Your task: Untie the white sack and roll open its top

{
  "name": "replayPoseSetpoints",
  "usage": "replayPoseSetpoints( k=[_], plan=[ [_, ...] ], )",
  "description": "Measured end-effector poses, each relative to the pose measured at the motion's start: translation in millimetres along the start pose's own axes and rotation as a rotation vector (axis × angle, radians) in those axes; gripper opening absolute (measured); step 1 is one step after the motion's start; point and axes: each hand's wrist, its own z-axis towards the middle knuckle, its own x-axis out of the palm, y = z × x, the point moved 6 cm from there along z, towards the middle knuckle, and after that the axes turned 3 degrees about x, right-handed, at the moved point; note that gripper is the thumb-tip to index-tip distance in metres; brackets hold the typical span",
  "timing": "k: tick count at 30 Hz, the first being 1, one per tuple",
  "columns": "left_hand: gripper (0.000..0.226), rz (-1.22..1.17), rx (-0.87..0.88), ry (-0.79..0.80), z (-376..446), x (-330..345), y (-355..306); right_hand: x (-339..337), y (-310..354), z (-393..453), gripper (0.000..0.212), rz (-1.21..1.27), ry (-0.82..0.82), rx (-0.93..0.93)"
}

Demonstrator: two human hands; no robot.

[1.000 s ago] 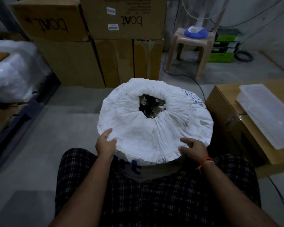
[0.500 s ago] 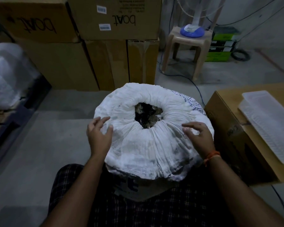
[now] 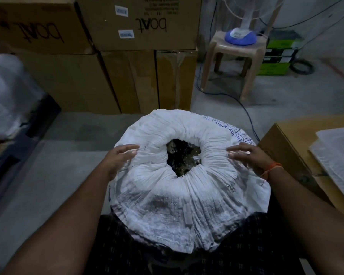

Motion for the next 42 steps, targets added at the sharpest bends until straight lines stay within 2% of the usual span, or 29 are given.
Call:
replayPoseSetpoints(
  k=[1, 4, 7, 9, 13, 16, 18, 26, 29, 31, 39, 42],
  plan=[
    [0.021, -0.008, -0.004, 0.013, 1.6, -1.9, -0.2, 0.5, -1.8, 0.7, 0.062, 0.046, 0.015, 0.017],
    [0.025, -0.047, -0.005, 0.011, 4.2, -8.0, -1.8, 6.5, -4.1, -1.3, 0.040, 0.120, 0.070, 0.114],
    [0.033, -0.057, -0.001, -0.016, 0.5, -3.2, -11.4, 10.9, -0.3, -5.9, 0.042, 0.130, 0.088, 0.136],
    [0.031, 0.019, 0.025, -0.051, 1.3, 1.7, -14.5, 10.5, 3.7, -8.8, 0.042, 0.080, 0.054, 0.107],
    [0.033, 0.289, 0.023, -0.168, 5.6, 1.1, -5.1, 2.8, 3.1, -11.8, 0.050, -0.135, -0.046, 0.084],
    [0.049, 0.660, -0.067, -0.270, -0.4, -1.7, -3.5, -3.0, -1.6, -16.1, 0.060, -0.315, -0.051, 0.082],
    [0.055, 0.765, -0.080, -0.315, -4.5, -4.8, -5.6, -8.0, -4.9, -19.4, 0.065, -0.394, -0.070, 0.093],
    [0.058, 0.759, -0.089, -0.287, -7.8, -9.8, -1.2, -7.0, -3.6, -31.6, 0.065, -0.355, -0.124, 0.120],
    [0.051, 0.735, -0.012, -0.395, -22.1, -8.7, -12.4, -7.8, 6.1, -42.8, 0.057, -0.556, -0.276, 0.096],
    [0.045, 0.735, 0.061, -0.434, -36.0, -3.8, -23.7, 0.1, 17.5, -52.7, 0.052, -0.605, -0.311, 0.058],
    [0.035, 0.713, 0.336, -0.277, -95.7, 37.3, -69.8, 51.8, 53.0, -96.6, 0.063, -0.638, -0.233, -0.148],
    [0.049, 0.699, 0.389, -0.131, -115.3, 54.2, -71.9, 64.0, 61.9, -117.6, 0.072, -0.632, -0.224, -0.218]
  ],
)
